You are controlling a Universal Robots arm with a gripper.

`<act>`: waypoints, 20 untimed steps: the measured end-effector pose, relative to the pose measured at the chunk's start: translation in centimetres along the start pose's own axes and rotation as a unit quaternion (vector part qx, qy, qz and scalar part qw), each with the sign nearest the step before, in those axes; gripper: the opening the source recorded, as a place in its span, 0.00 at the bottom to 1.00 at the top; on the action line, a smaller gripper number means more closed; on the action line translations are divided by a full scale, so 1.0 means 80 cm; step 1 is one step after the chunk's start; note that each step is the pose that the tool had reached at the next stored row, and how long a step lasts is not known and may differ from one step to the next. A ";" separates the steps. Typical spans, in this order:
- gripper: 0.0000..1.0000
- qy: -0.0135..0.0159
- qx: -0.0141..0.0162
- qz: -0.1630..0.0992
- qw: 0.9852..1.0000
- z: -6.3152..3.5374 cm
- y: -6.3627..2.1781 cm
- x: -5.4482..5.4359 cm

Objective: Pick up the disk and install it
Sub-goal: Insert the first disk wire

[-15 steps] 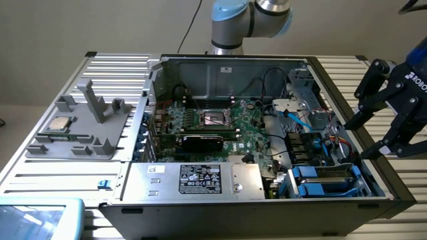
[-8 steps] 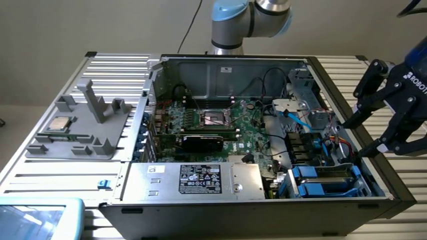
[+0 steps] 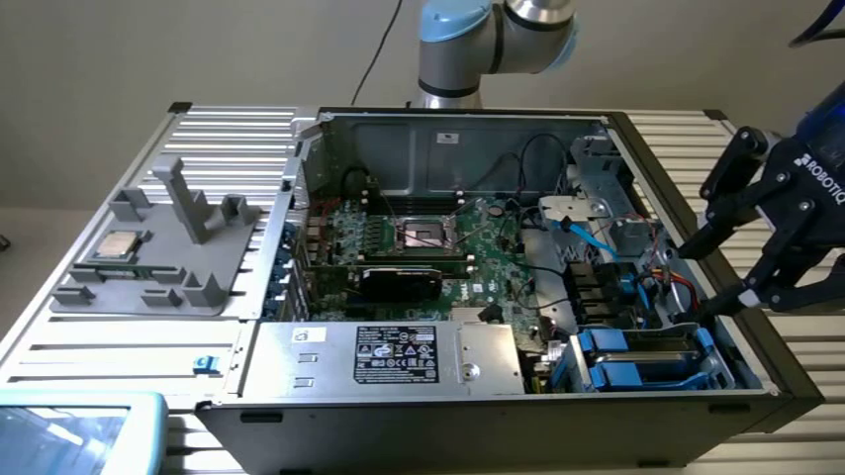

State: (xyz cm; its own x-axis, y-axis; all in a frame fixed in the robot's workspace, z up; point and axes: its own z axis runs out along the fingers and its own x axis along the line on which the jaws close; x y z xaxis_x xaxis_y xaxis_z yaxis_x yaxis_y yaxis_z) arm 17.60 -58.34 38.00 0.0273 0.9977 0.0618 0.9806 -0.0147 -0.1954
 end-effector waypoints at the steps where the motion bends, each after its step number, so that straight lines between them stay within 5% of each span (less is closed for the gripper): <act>1: 0.57 0.002 -0.001 0.008 1.000 0.001 0.000 0.000; 11: 0.57 0.018 -0.006 0.088 0.996 0.016 0.003 -0.001; 20: 0.57 0.025 -0.007 0.121 0.992 0.036 0.009 -0.002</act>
State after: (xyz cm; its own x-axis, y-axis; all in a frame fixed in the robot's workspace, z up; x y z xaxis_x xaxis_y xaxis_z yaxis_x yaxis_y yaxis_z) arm 17.75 -58.31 35.01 0.2706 0.9606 0.0631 0.9471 -0.2539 -0.1963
